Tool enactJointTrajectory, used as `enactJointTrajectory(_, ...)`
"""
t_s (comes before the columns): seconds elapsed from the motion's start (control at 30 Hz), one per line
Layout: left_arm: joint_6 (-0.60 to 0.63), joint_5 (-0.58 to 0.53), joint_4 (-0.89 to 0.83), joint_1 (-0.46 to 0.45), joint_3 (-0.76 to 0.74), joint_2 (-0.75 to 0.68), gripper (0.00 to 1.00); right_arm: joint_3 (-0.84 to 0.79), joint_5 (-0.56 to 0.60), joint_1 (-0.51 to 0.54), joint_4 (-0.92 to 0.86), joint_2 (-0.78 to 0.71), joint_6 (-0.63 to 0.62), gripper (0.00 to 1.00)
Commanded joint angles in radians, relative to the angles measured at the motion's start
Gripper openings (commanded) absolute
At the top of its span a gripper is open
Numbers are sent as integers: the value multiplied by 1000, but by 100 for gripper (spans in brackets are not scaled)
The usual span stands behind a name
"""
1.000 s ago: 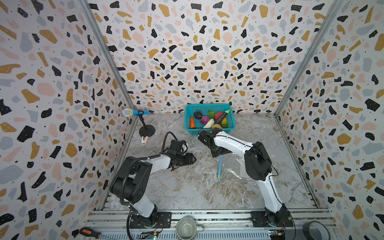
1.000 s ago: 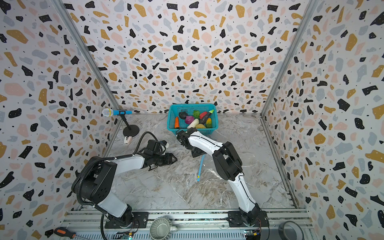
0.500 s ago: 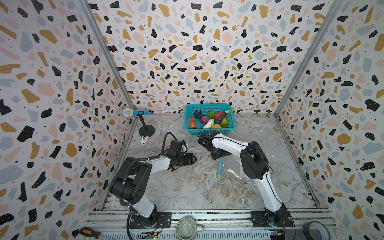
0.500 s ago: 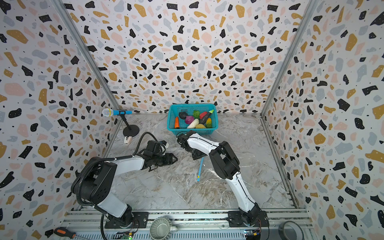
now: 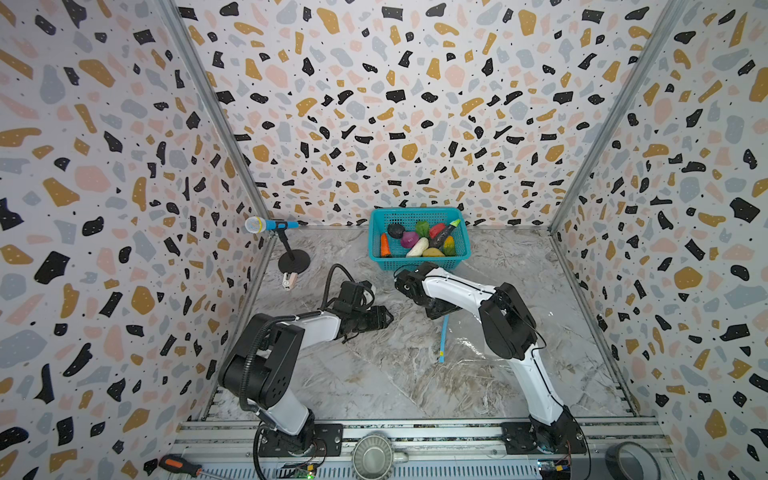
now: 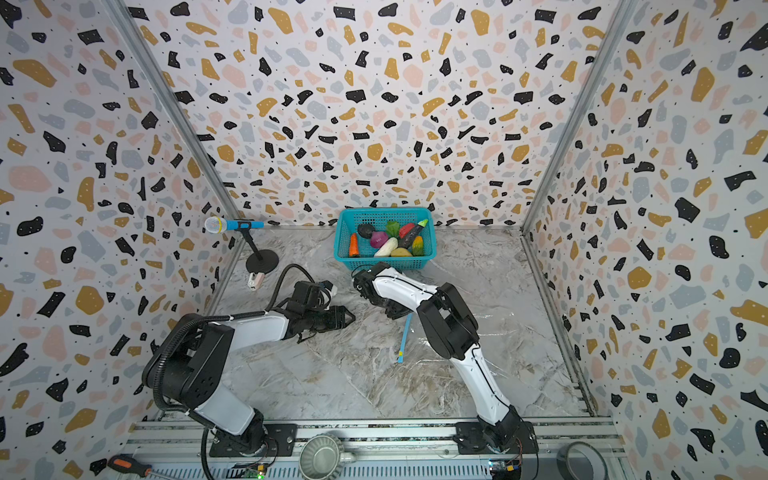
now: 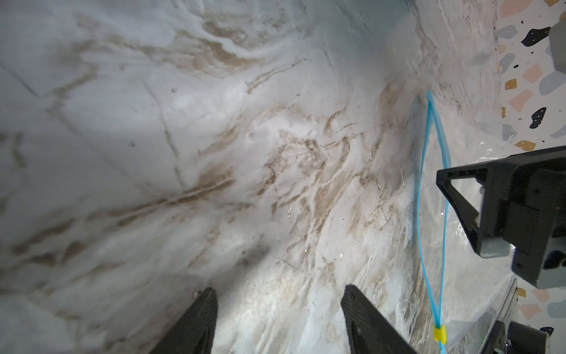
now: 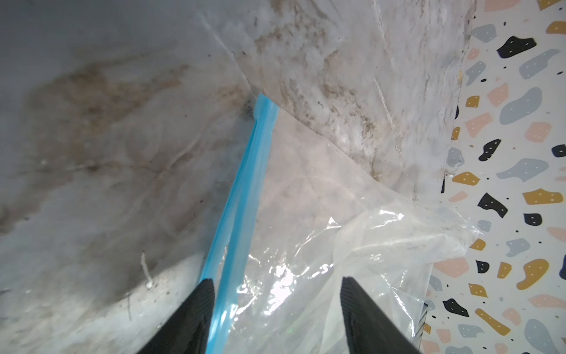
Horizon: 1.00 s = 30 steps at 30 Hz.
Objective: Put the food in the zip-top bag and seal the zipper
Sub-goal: 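Grasp the bag's blue zipper edge with the right gripper and lift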
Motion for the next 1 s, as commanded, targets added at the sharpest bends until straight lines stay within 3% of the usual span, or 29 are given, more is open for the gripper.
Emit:
enactJointTrajectory(0.0,-5,13,20,5,-22,1,68,-19,44,8,-45,15,25,60)
enactJointTrajectory(0.4,-5,15,23,6,-33,-5,68,-90,88,14,-47,30,51,59)
enactJointTrajectory(0.5,-8,14,25,6,-34,-4,68,-109,102,20,-49,19,51,46)
enactJointTrajectory(0.63,-9,14,28,6,-34,0,68,-132,116,24,-49,0,58,43)
enactJointTrajectory(0.97,-14,16,28,5,-32,-5,67,-162,123,24,-46,-41,74,12)
